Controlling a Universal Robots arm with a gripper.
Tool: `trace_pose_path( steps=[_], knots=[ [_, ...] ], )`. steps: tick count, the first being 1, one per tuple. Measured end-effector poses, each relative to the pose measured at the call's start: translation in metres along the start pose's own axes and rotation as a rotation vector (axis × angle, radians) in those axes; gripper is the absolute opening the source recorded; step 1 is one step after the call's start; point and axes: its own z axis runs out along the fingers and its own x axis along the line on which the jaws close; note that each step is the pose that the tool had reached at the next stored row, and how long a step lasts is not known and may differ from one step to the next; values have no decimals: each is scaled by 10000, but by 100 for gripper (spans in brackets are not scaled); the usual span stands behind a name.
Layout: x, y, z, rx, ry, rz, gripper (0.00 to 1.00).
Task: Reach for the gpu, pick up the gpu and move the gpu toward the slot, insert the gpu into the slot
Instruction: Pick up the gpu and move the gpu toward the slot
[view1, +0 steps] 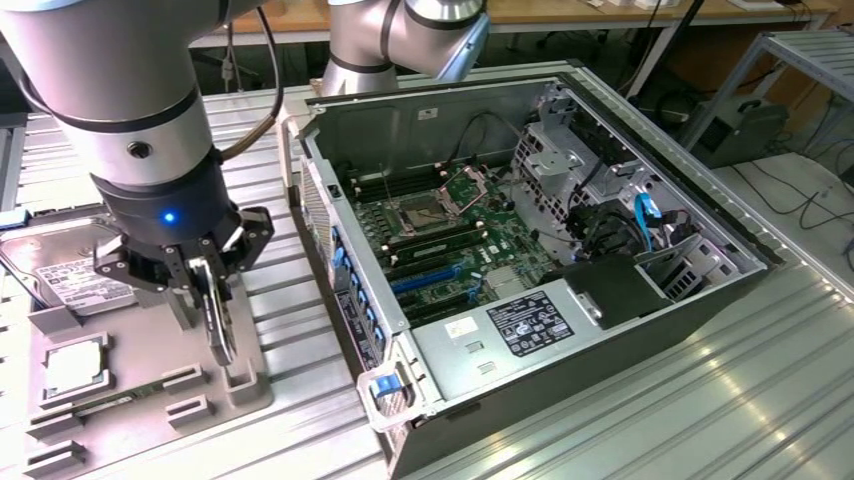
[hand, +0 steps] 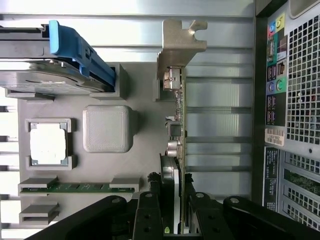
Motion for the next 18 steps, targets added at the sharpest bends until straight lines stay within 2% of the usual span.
trace_pose_path(
  steps=[18],
  knots=[
    [-2,3,-115,1,0,0,27]
  ],
)
